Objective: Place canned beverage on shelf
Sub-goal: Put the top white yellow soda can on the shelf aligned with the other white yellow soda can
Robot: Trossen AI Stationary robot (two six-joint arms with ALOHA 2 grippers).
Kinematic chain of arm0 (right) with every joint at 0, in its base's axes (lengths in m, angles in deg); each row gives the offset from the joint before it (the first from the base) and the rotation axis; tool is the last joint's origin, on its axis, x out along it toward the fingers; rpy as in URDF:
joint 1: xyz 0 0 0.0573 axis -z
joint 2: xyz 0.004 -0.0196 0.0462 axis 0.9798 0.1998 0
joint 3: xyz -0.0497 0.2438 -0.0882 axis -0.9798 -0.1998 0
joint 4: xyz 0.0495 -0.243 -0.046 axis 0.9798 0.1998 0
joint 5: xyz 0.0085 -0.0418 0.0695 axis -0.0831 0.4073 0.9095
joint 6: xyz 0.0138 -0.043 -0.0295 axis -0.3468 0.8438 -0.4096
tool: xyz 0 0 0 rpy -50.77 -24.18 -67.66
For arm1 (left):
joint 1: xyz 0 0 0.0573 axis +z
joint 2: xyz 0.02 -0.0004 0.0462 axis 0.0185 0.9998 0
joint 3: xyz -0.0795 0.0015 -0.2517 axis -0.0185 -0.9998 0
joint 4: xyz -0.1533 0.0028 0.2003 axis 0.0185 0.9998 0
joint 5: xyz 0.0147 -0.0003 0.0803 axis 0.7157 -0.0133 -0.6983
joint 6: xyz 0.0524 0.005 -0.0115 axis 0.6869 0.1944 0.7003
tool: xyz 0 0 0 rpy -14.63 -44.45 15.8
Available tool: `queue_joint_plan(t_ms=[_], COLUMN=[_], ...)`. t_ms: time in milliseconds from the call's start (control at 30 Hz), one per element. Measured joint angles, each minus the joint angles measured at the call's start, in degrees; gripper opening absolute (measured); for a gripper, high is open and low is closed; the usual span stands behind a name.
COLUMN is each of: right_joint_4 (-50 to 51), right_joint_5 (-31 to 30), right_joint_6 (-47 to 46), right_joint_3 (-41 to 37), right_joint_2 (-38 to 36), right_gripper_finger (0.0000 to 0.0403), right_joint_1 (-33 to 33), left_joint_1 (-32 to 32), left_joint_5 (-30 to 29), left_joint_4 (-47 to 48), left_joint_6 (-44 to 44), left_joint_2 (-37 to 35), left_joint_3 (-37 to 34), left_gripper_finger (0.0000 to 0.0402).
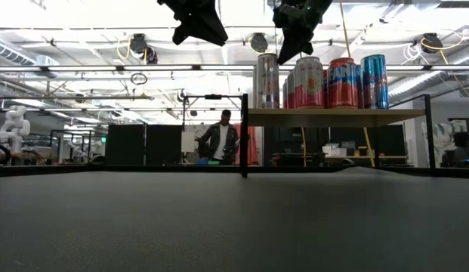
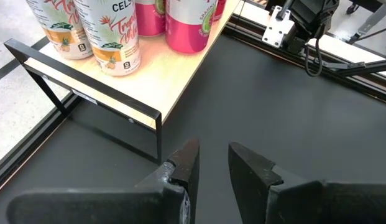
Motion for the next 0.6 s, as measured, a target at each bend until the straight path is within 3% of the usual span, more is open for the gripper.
queue_joint_plan(t_ms=[600], right_joint_4=[0.95], right_joint_5=[0.02], right_joint_6=[-0.07], right_joint_3=[0.00], right_joint_2=[-0.23], right_gripper_finger=[0.0000], right_joint_1=[0.00], left_joint_1=[0.00], left_joint_5=[0.01], left_joint_4=[0.01], left_joint_6=[-0.31], left_joint_2=[0.00], left_joint_3=[0.00], left_gripper_finger=[0.0086])
